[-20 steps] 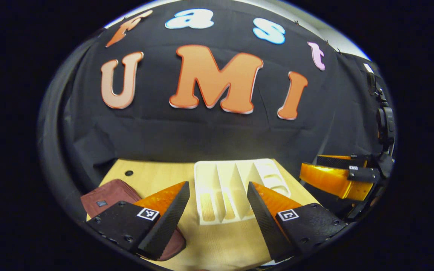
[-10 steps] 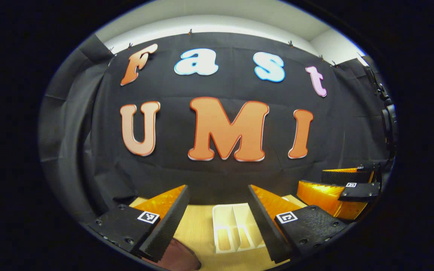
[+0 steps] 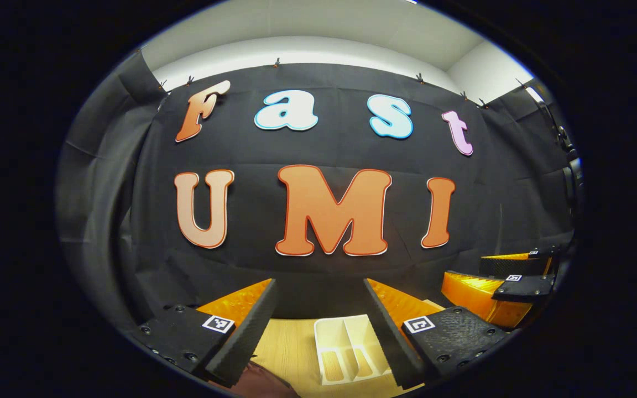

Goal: Open the schoolbag, grab two books from the bookshelf and put them into the schoolbag.

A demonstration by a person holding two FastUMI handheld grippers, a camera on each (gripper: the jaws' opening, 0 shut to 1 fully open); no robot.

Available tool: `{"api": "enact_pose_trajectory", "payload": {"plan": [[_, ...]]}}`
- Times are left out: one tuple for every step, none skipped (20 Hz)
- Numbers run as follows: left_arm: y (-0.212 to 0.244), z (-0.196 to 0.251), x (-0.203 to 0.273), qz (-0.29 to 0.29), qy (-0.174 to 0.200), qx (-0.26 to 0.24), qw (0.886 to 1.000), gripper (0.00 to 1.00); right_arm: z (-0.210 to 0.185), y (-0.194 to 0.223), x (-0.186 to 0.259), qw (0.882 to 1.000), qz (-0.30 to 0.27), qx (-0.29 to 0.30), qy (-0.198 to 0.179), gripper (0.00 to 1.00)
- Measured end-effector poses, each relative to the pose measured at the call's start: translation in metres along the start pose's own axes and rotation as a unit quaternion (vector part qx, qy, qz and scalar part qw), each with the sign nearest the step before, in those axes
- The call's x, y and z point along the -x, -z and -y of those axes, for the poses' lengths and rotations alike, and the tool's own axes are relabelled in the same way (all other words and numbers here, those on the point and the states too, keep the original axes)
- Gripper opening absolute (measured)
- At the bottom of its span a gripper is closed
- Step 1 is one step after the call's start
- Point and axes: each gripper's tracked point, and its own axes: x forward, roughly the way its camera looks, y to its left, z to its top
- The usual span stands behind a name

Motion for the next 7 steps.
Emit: {"api": "enact_pose_trajectory", "payload": {"plan": [[0.002, -0.001, -0.001, -0.005, -0.003, -0.003, 1.000, 0.95, -0.003, 0.004, 0.000, 1.000, -0.005, 0.000, -0.002, 0.90], [0.008, -0.002, -0.001, -0.010, -0.005, -0.007, 1.000, 0.95, -0.006, 0.008, 0.000, 1.000, -0.010, 0.000, -0.004, 0.91], [0.011, -0.003, -0.001, -0.013, -0.008, -0.011, 1.000, 0.95, -0.010, 0.012, 0.001, 1.000, -0.016, 0.001, -0.009, 0.90], [0.012, -0.001, -0.001, -0.016, -0.005, -0.012, 1.000, 0.95, -0.013, 0.016, 0.002, 1.000, -0.021, 0.003, -0.013, 0.91], [0.012, -0.001, -0.001, -0.017, -0.006, -0.013, 1.000, 0.95, -0.015, 0.019, 0.002, 1.000, -0.025, 0.007, -0.015, 0.91], [0.013, -0.002, 0.001, -0.018, -0.008, -0.019, 1.000, 0.95, -0.017, 0.021, 0.003, 0.999, -0.029, 0.009, -0.018, 0.91], [0.013, -0.001, 0.003, -0.018, -0.009, -0.022, 1.000, 0.95, -0.020, 0.022, 0.004, 0.999, -0.032, 0.010, -0.022, 0.91]]}}
